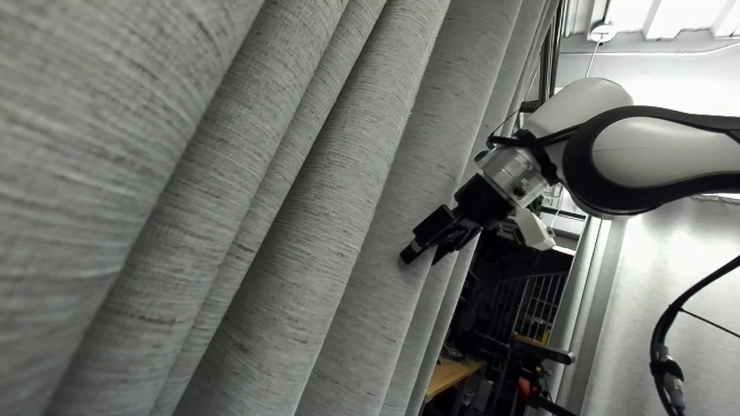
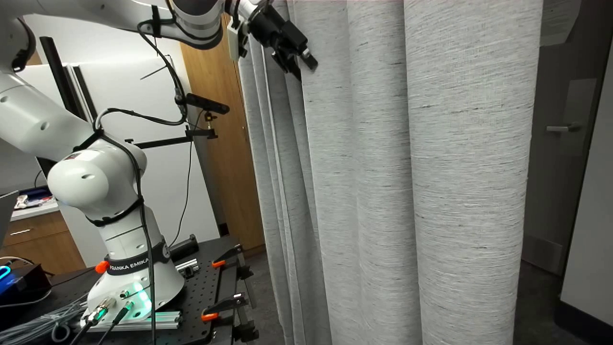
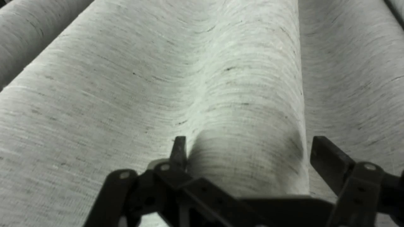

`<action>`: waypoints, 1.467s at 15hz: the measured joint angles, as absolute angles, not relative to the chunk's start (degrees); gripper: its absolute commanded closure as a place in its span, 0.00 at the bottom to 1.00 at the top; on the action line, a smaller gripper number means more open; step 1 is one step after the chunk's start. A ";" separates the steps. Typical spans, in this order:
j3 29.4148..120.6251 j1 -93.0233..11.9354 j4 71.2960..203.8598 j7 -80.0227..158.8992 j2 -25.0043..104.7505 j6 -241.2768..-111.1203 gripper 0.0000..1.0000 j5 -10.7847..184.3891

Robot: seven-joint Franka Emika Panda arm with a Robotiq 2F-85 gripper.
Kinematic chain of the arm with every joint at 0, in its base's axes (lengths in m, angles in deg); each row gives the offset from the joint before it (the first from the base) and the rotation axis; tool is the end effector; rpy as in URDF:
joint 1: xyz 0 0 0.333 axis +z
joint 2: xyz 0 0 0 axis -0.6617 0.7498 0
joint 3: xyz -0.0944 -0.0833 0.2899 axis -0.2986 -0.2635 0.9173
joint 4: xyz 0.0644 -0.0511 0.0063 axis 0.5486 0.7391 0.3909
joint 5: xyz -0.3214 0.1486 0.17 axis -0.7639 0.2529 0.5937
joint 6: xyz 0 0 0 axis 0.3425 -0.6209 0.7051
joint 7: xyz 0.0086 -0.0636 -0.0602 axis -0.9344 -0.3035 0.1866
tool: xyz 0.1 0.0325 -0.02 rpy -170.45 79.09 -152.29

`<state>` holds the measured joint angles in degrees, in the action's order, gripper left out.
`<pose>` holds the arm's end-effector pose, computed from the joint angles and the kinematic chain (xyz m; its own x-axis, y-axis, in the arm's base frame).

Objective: Slide the curtain to the left

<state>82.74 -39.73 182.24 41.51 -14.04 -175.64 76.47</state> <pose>0.3968 0.0400 0.6122 0.8095 0.2053 0.5501 0.0817 -0.9671 0.2408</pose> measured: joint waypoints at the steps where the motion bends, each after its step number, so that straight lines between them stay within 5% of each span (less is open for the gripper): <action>1: 82.66 -39.81 182.28 41.59 -13.89 -177.12 0.00 76.46; 3: 82.65 -40.00 182.42 41.65 -13.46 -179.48 0.00 76.46; 5: 82.65 -40.18 182.67 41.70 -12.96 -181.13 0.28 76.46; 14: 82.65 -40.29 183.17 41.97 -12.32 -183.35 0.96 76.46; 22: 85.20 -39.82 179.50 44.29 -7.72 -183.07 1.00 76.34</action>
